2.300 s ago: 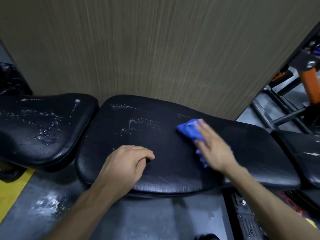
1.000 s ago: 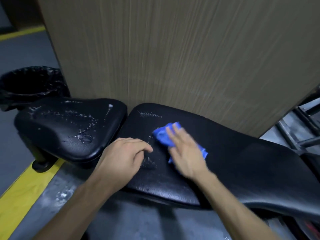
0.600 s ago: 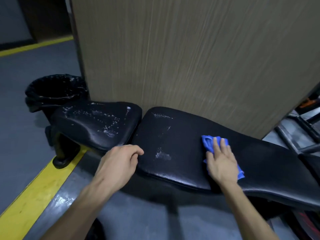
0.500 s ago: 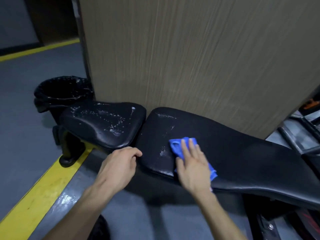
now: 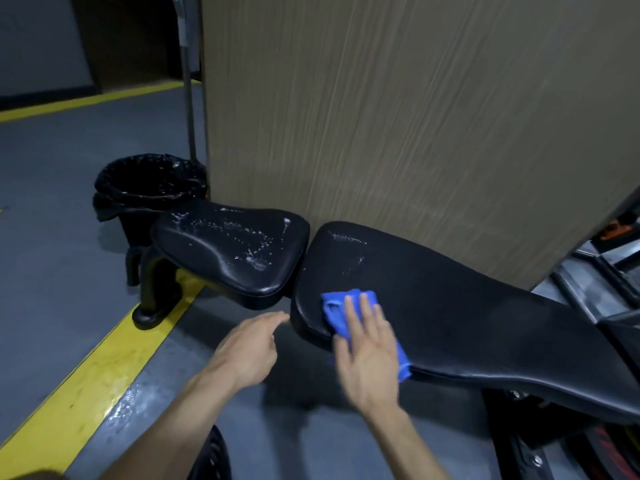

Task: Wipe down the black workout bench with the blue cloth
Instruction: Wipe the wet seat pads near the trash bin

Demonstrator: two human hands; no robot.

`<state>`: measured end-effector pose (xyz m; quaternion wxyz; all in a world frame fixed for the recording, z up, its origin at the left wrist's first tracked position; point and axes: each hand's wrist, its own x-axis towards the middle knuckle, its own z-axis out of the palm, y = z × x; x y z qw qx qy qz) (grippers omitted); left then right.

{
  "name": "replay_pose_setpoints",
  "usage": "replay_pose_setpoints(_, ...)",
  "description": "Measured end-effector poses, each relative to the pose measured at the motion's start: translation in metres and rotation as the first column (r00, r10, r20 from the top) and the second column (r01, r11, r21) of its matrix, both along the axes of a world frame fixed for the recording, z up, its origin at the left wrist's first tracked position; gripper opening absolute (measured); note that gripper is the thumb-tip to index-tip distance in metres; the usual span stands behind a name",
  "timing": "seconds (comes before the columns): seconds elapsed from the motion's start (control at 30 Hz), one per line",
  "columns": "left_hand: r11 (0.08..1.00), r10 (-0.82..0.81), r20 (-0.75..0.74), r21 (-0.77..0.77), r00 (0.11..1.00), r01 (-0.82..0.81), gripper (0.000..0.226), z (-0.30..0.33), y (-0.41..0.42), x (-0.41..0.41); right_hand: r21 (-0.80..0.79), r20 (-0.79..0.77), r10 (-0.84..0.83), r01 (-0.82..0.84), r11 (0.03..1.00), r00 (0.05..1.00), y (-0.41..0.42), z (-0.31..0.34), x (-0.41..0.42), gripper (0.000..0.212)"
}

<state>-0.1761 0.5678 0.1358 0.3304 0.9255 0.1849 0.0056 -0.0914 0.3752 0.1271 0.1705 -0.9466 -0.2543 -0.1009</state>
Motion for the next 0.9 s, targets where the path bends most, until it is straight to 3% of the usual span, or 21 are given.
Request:
replay_pose_setpoints(0.1,0.996,0.084,-0.035,0.016,0.996,-0.084,0.059,0.006,0.011,-0.006,-0.095,-0.025,0.281,-0.282,0.955,0.959,0.042,0.003,-0.009,0.068)
replay_pose_setpoints(0.23,0.99,0.14,-0.01,0.012,0.99,-0.14,0.058,0.016,0.016,-0.013,-0.151,-0.135,0.141,-0.161,0.975,0.981,0.059,0.024,0.068,0.063)
replay_pose_setpoints(0.3,0.989,0.147,0.012,-0.002,0.989,-0.147,0.058,0.02,0.018,-0.014,-0.155,-0.127,0.086,-0.106,0.982,0.988,0.058,0.023,0.066,0.066)
replay_pose_setpoints(0.47,0.985,0.172,0.067,-0.034,0.983,-0.17,0.056,0.034,0.022,-0.002,-0.256,-0.148,0.327,-0.356,0.899,0.933,0.024,0.015,-0.004,0.072)
replay_pose_setpoints(0.67,0.991,0.132,0.093,-0.025,0.987,-0.13,0.054,0.04,0.012,0.011,-0.257,-0.194,0.278,-0.322,0.911,0.941,0.061,0.024,0.051,0.077)
replay_pose_setpoints(0.8,0.989,0.14,0.038,0.046,0.989,-0.142,0.052,0.042,0.015,0.007,-0.352,-0.231,0.197,-0.27,0.896,0.953,0.1,0.034,0.103,0.063)
replay_pose_setpoints(0.9,0.99,0.12,0.027,0.069,0.992,-0.122,0.048,0.054,0.022,0.007,-0.442,-0.19,0.344,-0.393,0.806,0.92,0.08,0.034,0.083,0.075)
